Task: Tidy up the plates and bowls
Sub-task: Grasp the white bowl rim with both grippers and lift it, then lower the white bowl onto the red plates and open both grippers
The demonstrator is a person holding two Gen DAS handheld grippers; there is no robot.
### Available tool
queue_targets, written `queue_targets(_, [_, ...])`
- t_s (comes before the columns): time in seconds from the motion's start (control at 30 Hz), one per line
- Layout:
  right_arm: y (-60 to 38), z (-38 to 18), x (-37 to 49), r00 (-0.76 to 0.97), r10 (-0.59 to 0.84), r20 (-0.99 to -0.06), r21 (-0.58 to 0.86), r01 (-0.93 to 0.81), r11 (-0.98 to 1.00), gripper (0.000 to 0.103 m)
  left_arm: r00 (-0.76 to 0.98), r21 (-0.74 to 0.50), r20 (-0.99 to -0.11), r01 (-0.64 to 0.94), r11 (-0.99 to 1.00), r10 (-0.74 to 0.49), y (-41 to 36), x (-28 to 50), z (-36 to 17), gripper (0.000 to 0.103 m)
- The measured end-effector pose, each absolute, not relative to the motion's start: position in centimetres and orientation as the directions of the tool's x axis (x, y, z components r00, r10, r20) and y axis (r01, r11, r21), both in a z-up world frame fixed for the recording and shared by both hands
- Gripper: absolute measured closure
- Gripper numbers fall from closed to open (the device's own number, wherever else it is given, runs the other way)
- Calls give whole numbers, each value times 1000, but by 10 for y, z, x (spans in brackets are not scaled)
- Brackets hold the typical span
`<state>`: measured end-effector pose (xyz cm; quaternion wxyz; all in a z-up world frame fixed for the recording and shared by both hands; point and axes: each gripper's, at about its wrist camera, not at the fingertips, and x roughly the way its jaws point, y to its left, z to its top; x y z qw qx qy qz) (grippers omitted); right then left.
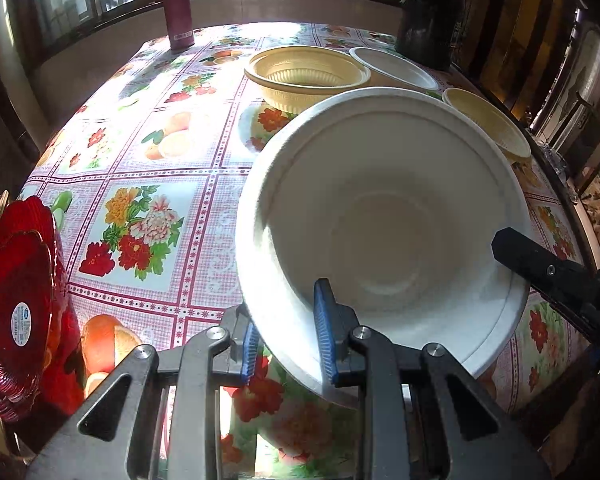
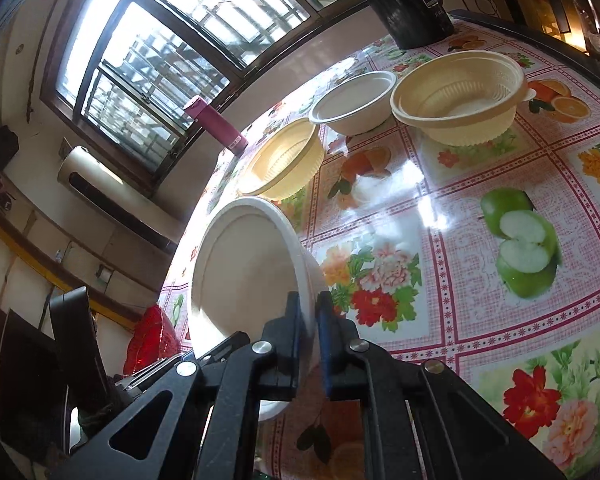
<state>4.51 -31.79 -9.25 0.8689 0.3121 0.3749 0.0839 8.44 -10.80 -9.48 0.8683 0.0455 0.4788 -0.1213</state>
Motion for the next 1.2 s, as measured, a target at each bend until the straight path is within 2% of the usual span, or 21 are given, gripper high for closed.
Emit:
queue_targets(0.4, [-179, -52, 45, 650, 505, -567, 572, -130, 810, 96, 622, -24, -781, 60, 998, -57, 23, 46, -51, 80])
queue_targets(0.7, [-76, -59, 66, 548, 584, -599, 557, -239, 795, 96, 622, -52, -783, -110, 993, 28, 112, 44, -57, 80])
queue_targets(0.97, [-20, -78, 75, 493, 582, -647, 516, -280, 810, 95, 574, -67, -817, -192, 979, 57, 158, 45, -81, 80])
queue_targets(1.2, [-1, -87, 70, 514, 532, -673, 445, -293, 846, 91, 582, -68, -811, -190, 979, 56, 165, 45, -84, 80])
